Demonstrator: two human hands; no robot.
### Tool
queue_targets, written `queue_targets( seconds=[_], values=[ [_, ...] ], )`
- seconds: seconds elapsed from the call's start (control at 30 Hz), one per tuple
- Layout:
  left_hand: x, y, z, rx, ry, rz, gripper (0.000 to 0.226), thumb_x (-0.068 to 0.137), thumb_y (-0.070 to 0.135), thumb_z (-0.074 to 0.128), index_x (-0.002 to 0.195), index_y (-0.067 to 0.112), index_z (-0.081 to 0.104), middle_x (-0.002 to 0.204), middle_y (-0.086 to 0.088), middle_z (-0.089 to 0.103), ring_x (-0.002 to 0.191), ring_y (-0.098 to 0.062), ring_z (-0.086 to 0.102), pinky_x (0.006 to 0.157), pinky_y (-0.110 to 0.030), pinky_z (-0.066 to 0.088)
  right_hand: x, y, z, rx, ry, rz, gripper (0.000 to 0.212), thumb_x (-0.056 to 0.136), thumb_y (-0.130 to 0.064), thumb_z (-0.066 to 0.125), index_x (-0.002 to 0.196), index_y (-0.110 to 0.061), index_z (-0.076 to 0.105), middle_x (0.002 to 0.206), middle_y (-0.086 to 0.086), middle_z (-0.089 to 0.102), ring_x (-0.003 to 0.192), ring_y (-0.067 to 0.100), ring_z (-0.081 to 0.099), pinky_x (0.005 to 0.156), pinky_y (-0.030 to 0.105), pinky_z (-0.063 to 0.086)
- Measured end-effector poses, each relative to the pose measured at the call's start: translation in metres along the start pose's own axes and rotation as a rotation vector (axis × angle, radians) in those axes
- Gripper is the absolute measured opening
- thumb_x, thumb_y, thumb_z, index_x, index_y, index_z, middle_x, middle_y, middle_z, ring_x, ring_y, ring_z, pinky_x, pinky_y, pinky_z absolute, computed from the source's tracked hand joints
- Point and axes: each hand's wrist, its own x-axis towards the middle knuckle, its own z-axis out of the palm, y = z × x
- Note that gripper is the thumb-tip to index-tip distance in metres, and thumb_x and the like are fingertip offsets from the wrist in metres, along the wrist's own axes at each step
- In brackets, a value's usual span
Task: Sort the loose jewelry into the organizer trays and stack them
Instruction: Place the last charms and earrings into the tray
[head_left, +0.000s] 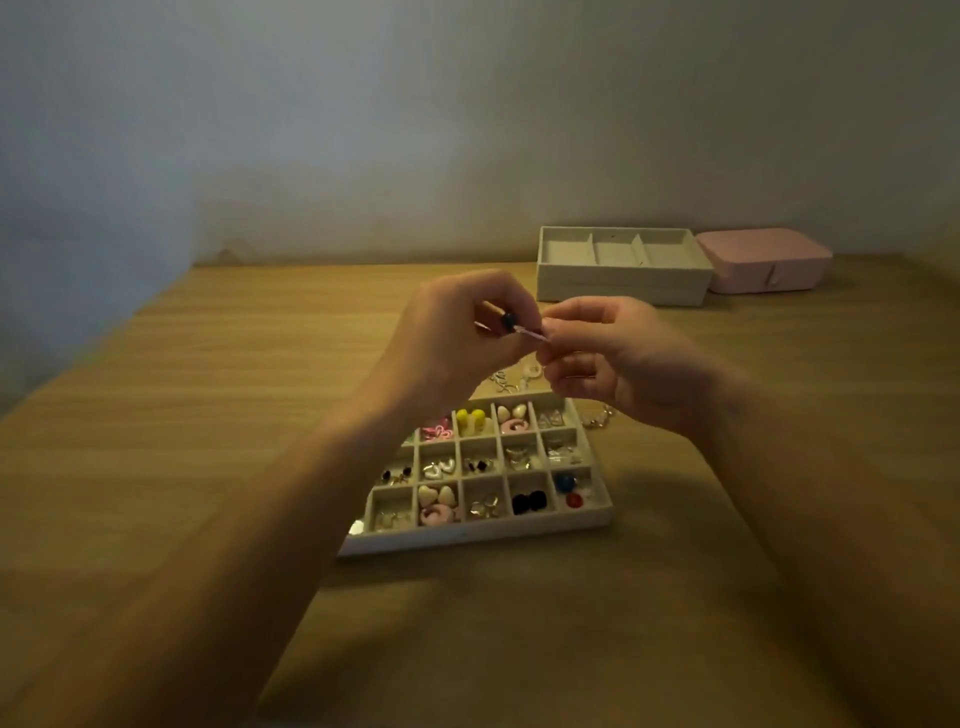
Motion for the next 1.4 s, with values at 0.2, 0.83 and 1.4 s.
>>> queue_targets(
  seconds=[0.2, 0.83, 1.4],
  values=[
    [-0.009, 0.009, 0.013, -0.446, -0.118, -0.075, 0.011, 0.092, 0.007, 0.064, 0.101, 0.008, 0.070, 0.099, -0.009, 0.071, 0.093, -0.024, 0.070, 0.085, -0.036, 0.058, -0.020, 0.018, -0.029, 0.120, -0.079, -0.085, 0.037, 0.080, -0.011, 0.075, 0.116, -0.011, 0.071, 0.103, 0.011, 0.072, 0.083, 0.022, 0.064, 0.067, 0.026, 0.059],
    [-0.032, -0.005, 0.028, -0.316, -0.003, -0.174, 0.020, 0.089, 0.001, 0.068, 0.100, 0.017, 0.071, 0.100, 0.005, 0.072, 0.092, -0.014, 0.072, 0.082, -0.032, 0.061, -0.027, 0.039, -0.019, -0.420, 0.019, -0.115, 0.012, 0.096, -0.021, 0.065, 0.095, -0.013, 0.074, 0.085, 0.004, 0.076, 0.077, 0.018, 0.073, 0.066, 0.026, 0.060],
    [-0.034, -0.002, 0.032, -0.320, -0.063, -0.219, 0.017, 0.088, 0.000, 0.070, 0.099, 0.013, 0.072, 0.102, 0.000, 0.072, 0.089, -0.015, 0.073, 0.077, -0.027, 0.060, -0.035, 0.042, 0.000, -1.149, -0.020, -0.143, 0.022, 0.076, -0.038, 0.084, 0.079, -0.035, 0.062, 0.087, -0.015, 0.059, 0.081, 0.005, 0.057, 0.069, 0.032, 0.055]
  ],
)
